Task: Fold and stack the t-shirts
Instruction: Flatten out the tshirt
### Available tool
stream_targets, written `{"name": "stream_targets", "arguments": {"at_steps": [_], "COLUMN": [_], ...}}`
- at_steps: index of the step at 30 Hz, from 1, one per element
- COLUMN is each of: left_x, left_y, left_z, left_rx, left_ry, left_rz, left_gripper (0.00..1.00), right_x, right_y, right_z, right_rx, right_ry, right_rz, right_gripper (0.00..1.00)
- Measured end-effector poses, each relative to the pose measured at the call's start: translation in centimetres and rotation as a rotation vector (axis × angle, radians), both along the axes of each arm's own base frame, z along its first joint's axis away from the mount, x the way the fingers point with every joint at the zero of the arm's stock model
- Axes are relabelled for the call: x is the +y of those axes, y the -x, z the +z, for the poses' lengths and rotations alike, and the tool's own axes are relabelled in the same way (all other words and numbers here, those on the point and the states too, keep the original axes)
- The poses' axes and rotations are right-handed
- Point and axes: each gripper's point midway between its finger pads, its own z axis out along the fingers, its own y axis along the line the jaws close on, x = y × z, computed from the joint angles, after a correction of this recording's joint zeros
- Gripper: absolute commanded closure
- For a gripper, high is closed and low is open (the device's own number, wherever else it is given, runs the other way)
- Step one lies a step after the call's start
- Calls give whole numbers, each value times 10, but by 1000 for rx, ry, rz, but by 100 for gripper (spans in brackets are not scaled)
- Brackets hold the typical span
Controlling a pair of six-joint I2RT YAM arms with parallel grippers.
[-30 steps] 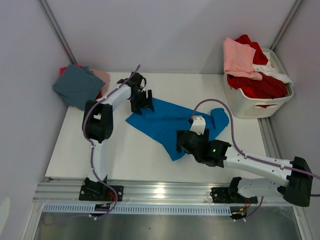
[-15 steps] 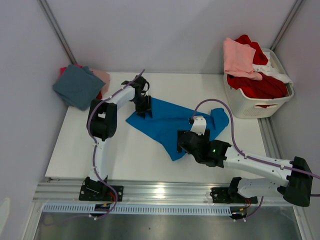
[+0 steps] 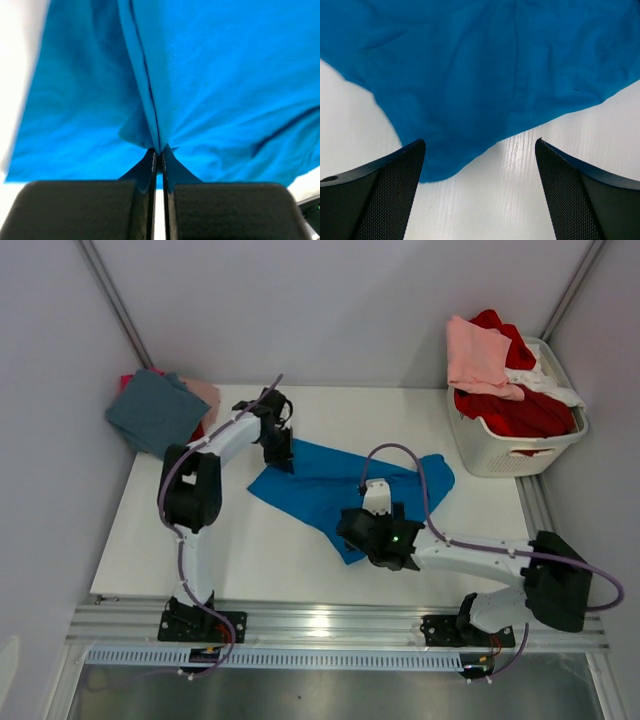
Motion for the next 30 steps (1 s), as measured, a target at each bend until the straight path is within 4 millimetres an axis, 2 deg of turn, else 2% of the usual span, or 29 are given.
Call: {"name": "stream_targets", "arguments": {"at_steps": [4, 6, 9, 10, 12, 13, 15, 16, 20, 24, 30], "left_x": [20, 32, 51, 55, 64, 68, 78, 82, 95, 105, 117], "left_y": [10, 20, 41, 48, 58, 62, 72, 76, 89, 97, 102], "left_z": [47, 77, 125, 140, 163, 170, 177, 176, 161, 149, 147], "left_rx": [-122, -208, -348, -392, -463, -496, -530, -536, -515, -497, -511], "left_ry": [-15, -8, 2, 5, 4, -1, -21, -34, -87, -131, -169], "left_rz": [34, 59, 102, 115, 137, 149, 170, 179, 204, 230, 271], "left_gripper": [99, 99, 100, 99, 99, 99, 99, 99, 99, 100, 99], "right_x": [8, 26, 56, 63, 79, 84, 87, 87, 76, 70, 38], "right_y": [-12, -24, -38, -41, -46, -47, -44, -41, -29, -27, -10], "right_z": [-25, -27, -27, -29, -35, -40, -53, -60, -80, -80, -80], "right_rx": [15, 7, -8, -9, -7, 0, 25, 41, 84, 78, 116], "right_ry": [152, 185, 184, 182, 184, 188, 204, 214, 243, 221, 248], "right_rz": [15, 37, 77, 89, 120, 133, 153, 163, 170, 142, 52], "right_gripper": [8, 13, 37, 56, 71, 82, 98, 100, 100, 100, 100]}}
